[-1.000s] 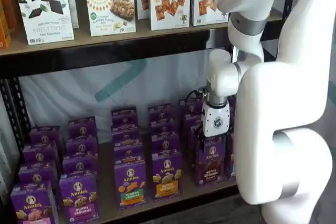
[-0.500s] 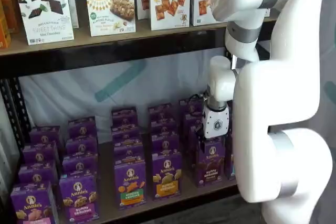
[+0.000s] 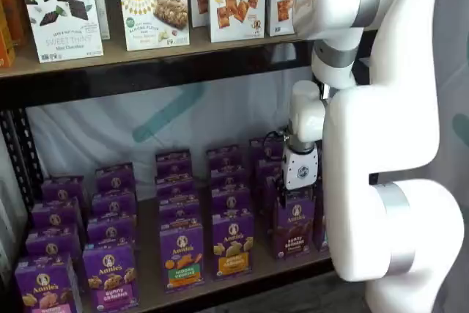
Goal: Pick up the purple box with a brown patch in the center, on the bottom shelf, the fifth box from the left
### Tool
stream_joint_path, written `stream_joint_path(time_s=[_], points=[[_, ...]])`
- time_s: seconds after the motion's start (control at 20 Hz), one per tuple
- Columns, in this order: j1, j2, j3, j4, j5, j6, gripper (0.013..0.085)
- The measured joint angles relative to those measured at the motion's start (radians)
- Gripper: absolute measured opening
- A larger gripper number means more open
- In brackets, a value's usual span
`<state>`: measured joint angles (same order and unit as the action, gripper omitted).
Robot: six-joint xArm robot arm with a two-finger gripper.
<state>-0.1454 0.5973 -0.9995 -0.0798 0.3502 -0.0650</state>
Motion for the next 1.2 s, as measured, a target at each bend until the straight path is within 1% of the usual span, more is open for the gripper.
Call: stream_joint_path(time_s=[0.2, 0.6, 0.7, 0.8, 1.2], points=[[-0.007, 0.074, -0.098, 0.009, 0.023, -0.016, 0.0850], [-0.018, 0.177, -0.239, 0.010, 0.056, -0.028, 0.0850], [-0.021, 0.202, -0.273, 0.017, 0.061, -0.038, 0.0850], [-0.023, 0.221, -0.302, 0.021, 0.069, -0.044, 0.0850], [-0.032, 0.282, -0.403, 0.009, 0.116, -0.042, 0.0850]])
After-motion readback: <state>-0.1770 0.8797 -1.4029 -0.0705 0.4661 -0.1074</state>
